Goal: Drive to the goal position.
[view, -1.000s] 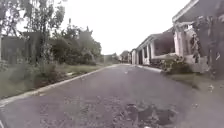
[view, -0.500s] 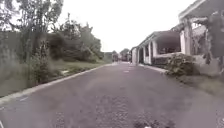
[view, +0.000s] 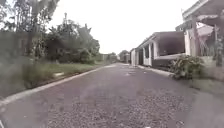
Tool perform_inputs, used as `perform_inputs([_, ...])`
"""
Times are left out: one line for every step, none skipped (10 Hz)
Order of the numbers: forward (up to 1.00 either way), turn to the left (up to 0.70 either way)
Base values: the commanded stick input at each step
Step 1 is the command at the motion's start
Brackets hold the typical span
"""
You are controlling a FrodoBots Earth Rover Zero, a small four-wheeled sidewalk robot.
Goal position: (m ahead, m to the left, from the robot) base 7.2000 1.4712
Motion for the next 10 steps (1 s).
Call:
perform_inputs([1.0,0.0])
perform_inputs([1.0,0.0])
perform_inputs([1.0,0.0])
perform_inputs([1.0,0.0])
perform_inputs([1.0,0.0])
perform_inputs([1.0,0.0])
perform_inputs([1.0,0.0])
perform_inputs([1.0,0.0])
perform_inputs([1.0,0.0])
perform_inputs([1.0,0.0])
